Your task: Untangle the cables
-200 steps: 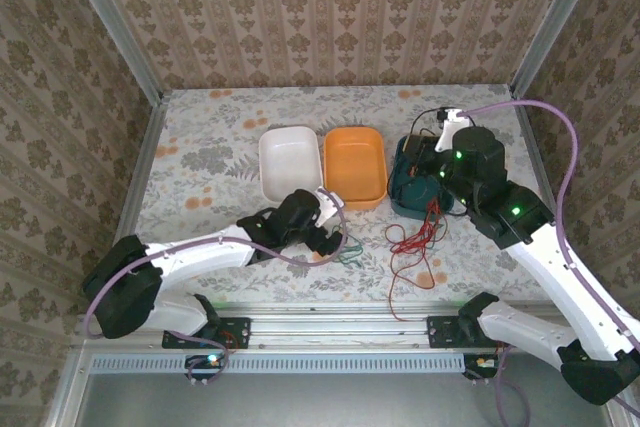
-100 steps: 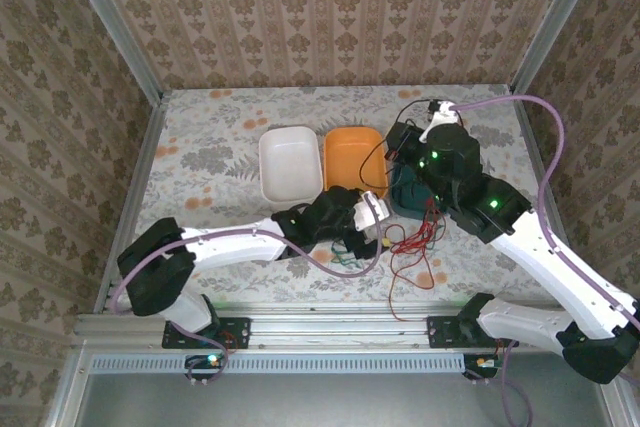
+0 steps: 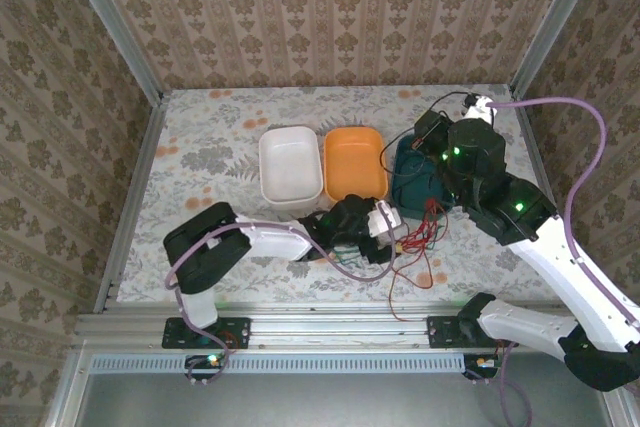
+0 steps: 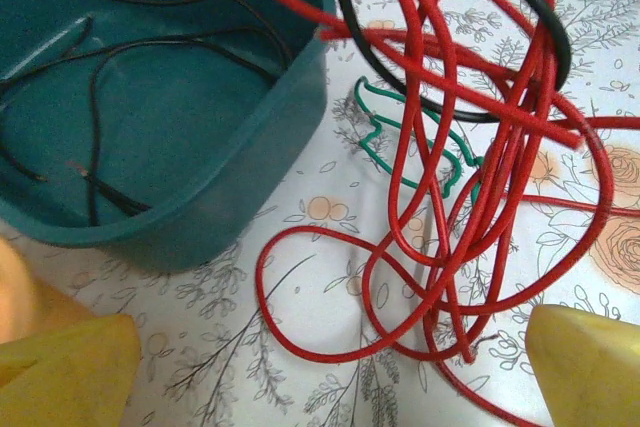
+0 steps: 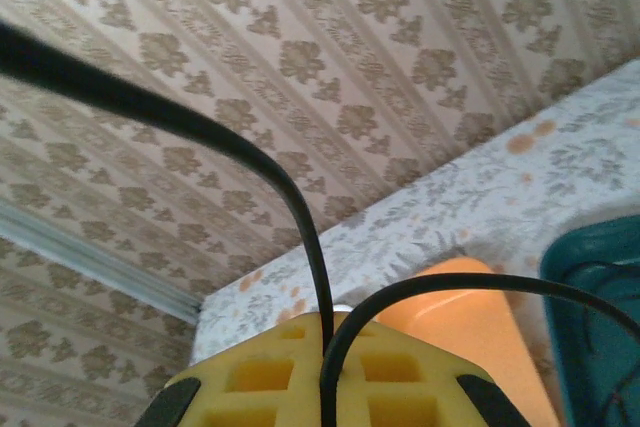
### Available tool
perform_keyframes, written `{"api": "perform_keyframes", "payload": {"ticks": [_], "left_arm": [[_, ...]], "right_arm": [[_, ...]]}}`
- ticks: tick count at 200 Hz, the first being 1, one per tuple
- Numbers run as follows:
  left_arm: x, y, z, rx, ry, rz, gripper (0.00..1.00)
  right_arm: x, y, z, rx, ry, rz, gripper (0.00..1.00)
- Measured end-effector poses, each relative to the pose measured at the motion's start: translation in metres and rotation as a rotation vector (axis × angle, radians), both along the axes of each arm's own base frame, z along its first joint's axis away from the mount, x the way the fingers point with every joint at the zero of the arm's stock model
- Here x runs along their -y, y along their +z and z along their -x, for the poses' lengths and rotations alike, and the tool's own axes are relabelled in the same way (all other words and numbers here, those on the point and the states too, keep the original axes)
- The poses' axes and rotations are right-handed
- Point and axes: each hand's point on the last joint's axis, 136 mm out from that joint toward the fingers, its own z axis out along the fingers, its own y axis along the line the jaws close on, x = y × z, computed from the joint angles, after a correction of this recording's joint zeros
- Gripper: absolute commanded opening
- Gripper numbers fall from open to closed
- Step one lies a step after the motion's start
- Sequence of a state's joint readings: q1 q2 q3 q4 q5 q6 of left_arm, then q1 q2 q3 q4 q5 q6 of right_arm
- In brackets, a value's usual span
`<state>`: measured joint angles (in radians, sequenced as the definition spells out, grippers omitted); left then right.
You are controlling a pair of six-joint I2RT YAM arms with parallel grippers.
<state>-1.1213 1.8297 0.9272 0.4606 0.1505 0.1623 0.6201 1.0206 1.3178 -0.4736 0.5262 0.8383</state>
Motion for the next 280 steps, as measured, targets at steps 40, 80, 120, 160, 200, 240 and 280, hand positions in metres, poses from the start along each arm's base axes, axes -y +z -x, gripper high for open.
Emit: {"api": "perform_keyframes", "payload": {"ticks": [40, 80, 120, 160, 200, 240, 280], "left_arm": [[0.024, -0.012, 0.018, -0.010, -0.073, 0.005, 1.00], [0.048, -0.018, 0.018, 0.000, -0.112, 0.018, 0.98], [0.056, -0.038, 0.013, -0.018, -0.122, -0.005, 0.42], [0.043, -0.040, -0.003, -0.072, -0.072, 0.008, 0.00], [-0.019, -0.014, -0.014, -0.074, 0.035, 0.011, 0.00], [-0.057, 0.024, -0.020, -0.016, 0.125, 0.046, 0.00], [-0.102, -0.008, -0.023, -0.022, 0.266, -0.063, 0.00]], "right_arm": [[0.017, -0.021, -0.001, -0.088, -0.043, 0.000, 0.00], [0.015, -0.044, 0.000, -0.151, -0.021, -0.028, 0.00], [0.021, -0.050, 0.008, -0.171, -0.018, -0.053, 0.00], [0.037, -0.029, 0.023, -0.103, -0.042, -0.080, 0.00], [0.060, -0.019, 0.030, -0.068, -0.111, 0.016, 0.00], [0.077, 0.018, 0.035, -0.009, -0.151, 0.160, 0.00], [0.100, 0.063, 0.047, 0.069, -0.218, 0.295, 0.00]]}}
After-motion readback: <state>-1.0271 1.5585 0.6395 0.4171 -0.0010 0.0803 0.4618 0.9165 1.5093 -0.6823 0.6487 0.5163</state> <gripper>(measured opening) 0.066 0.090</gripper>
